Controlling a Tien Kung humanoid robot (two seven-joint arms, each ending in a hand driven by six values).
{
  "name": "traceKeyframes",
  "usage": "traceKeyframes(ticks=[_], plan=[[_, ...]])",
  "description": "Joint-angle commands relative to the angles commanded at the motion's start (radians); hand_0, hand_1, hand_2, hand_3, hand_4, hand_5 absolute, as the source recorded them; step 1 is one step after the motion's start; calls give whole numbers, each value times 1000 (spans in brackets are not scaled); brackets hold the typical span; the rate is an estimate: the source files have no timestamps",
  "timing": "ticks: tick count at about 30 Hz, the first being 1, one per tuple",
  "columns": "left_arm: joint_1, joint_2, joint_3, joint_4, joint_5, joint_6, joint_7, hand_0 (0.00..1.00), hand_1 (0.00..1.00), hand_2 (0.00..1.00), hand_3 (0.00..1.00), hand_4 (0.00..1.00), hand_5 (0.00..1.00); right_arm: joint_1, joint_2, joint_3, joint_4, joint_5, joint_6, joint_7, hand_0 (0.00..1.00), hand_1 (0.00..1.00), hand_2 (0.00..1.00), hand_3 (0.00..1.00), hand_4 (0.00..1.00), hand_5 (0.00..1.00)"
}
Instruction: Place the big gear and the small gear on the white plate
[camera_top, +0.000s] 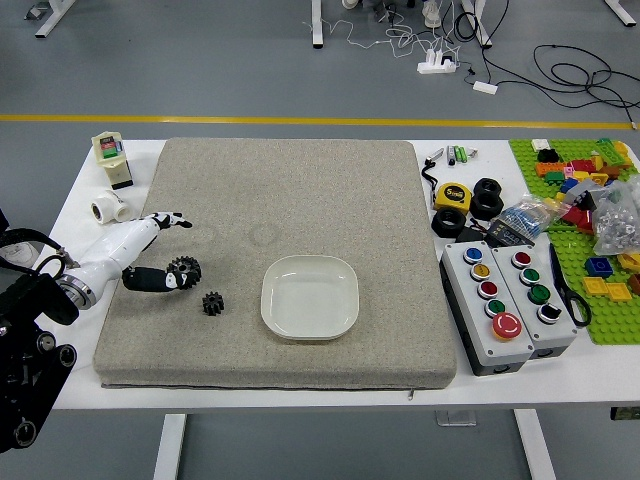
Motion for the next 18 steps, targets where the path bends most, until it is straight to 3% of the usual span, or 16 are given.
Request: traceKeyframes(ticks=[9, 10, 18], plan=[[-5, 5, 16, -1, 0, -33, -2, 718, 763, 845, 709, 831, 244, 2, -1, 1, 0, -2, 1, -1, 657, 673, 743, 554, 751, 611], [-6, 5, 18, 3, 0, -38, -2, 717, 763, 840, 726, 879, 300, 3, -1, 1, 0, -2, 1, -1, 656, 673, 743, 553, 751, 612], [-24, 4, 32, 45, 0, -60, 0, 691, 756, 834, 705, 867, 299, 6, -2, 0, 0, -1, 1, 0, 657, 673, 743, 554, 751, 612]])
